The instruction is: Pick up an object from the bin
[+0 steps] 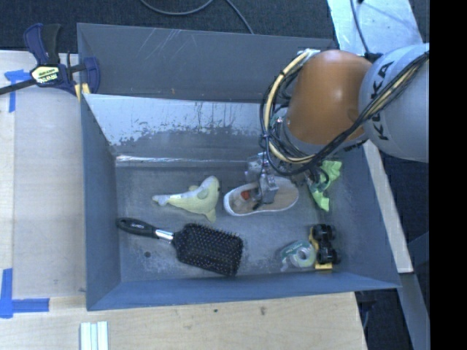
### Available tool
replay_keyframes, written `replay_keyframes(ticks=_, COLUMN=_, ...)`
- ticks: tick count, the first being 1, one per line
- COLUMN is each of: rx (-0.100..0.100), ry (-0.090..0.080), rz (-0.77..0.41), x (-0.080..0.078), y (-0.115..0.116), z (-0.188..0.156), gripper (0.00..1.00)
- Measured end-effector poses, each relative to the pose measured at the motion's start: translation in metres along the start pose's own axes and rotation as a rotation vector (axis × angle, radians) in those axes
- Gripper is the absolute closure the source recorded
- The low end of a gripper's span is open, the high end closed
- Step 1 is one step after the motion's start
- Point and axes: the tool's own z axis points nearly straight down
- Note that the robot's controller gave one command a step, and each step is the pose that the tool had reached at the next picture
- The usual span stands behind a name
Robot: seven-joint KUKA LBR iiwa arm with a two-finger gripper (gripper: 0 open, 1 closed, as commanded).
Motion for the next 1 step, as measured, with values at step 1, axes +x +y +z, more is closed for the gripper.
replay_keyframes(ticks=1, rx=0.0, ry=-0.002, rz=0.0, x=-0.0007, y=-0.0001, z=-0.0072, gripper=1.0)
